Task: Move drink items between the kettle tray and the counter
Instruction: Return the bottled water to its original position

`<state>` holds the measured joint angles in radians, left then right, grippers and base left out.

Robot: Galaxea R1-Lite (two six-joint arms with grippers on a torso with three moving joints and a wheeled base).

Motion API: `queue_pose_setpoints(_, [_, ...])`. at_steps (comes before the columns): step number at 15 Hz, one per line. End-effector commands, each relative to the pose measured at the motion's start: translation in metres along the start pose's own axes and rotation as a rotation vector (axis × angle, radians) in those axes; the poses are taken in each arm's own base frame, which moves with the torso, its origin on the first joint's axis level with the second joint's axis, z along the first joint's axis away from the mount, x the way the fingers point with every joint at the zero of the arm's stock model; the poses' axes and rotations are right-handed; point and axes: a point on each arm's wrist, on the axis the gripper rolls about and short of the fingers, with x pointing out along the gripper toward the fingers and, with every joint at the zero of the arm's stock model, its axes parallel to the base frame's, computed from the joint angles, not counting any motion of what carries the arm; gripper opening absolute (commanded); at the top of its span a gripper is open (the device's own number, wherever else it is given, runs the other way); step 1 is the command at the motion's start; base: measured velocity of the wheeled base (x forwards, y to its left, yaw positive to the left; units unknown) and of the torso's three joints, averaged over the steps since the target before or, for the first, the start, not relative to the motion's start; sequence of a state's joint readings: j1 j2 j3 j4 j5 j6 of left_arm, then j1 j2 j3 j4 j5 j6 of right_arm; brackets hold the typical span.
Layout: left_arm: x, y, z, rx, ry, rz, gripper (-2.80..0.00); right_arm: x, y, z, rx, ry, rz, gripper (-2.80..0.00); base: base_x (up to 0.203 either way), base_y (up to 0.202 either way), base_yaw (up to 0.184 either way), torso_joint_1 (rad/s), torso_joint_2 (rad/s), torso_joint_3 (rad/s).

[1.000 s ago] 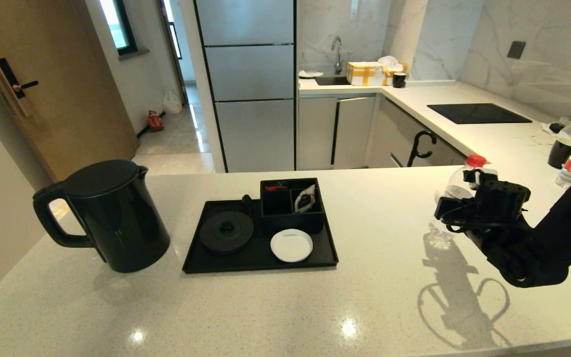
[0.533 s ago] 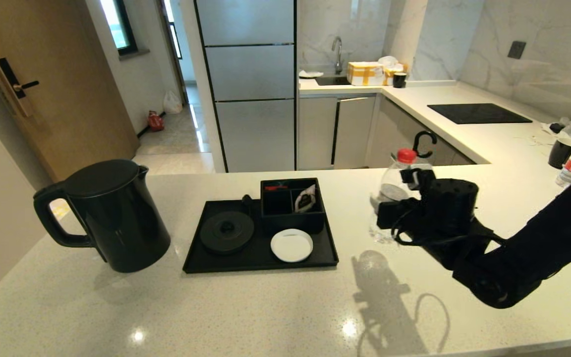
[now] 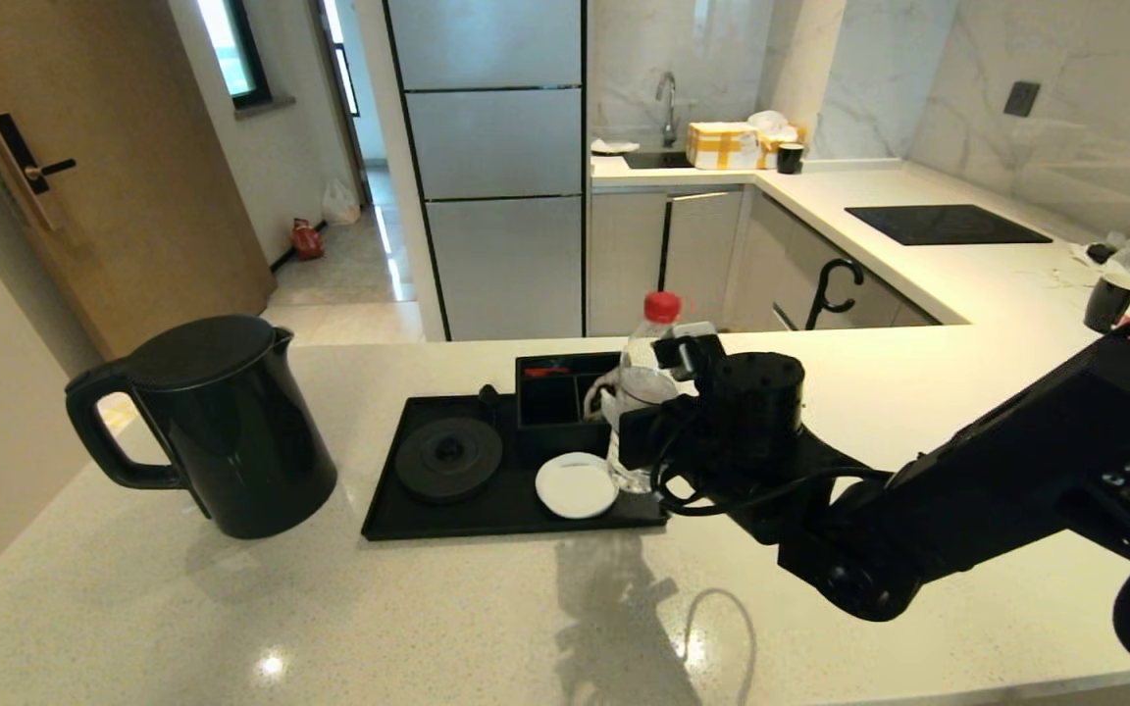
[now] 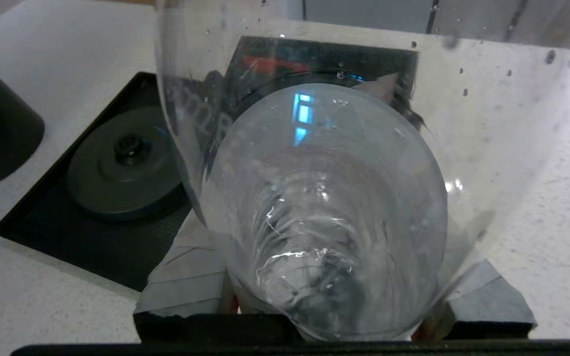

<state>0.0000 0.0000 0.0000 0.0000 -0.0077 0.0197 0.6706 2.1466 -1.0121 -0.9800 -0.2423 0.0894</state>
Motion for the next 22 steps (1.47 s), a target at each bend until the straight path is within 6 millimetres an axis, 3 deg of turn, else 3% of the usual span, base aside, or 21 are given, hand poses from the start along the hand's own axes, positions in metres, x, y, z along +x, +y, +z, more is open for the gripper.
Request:
queue_pose_setpoints(1, [0.0,0.0,0.0,0.0,0.0,0.0,-2.8,0.008,0.015,-0.002,-0.003,-0.002,0.03,-2.8,0.0,0.0,0.0,0.0,0.0,0.0])
queue_pose_setpoints(7, [0.0,0.0,0.0,0.0,0.0,0.0,-2.8,0.041,0.039,-0.029,-0.029,0.038,0.061,-2.8,0.0,0.0,0.0,0.0,0.0,0.0])
queue_pose_setpoints(12, [0.0,0.0,0.0,0.0,0.0,0.0,-2.8,0.064,0.037,-0.052,-0.04,0.067,0.018,-2.8,0.0,0.0,0.0,0.0,0.0,0.0])
queue_pose_setpoints(19, [0.0,0.0,0.0,0.0,0.0,0.0,-2.8,0.071,0.032,-0.052,-0.055,0.054,-0.032,-2.8,0.0,0.0,0.0,0.0,0.0,0.0])
queue_pose_setpoints(20, [0.0,0.0,0.0,0.0,0.0,0.0,-2.8,0.071,0.031,-0.051,-0.057,0.048,-0.043,0.0,0.0,0.0,0.0,0.0,0.0,0.0])
queue_pose_setpoints(22, [0.0,0.0,0.0,0.0,0.0,0.0,-2.8,0.07,0.032,-0.048,-0.055,0.043,-0.041,0.0,0.0,0.0,0.0,0.0,0.0,0.0])
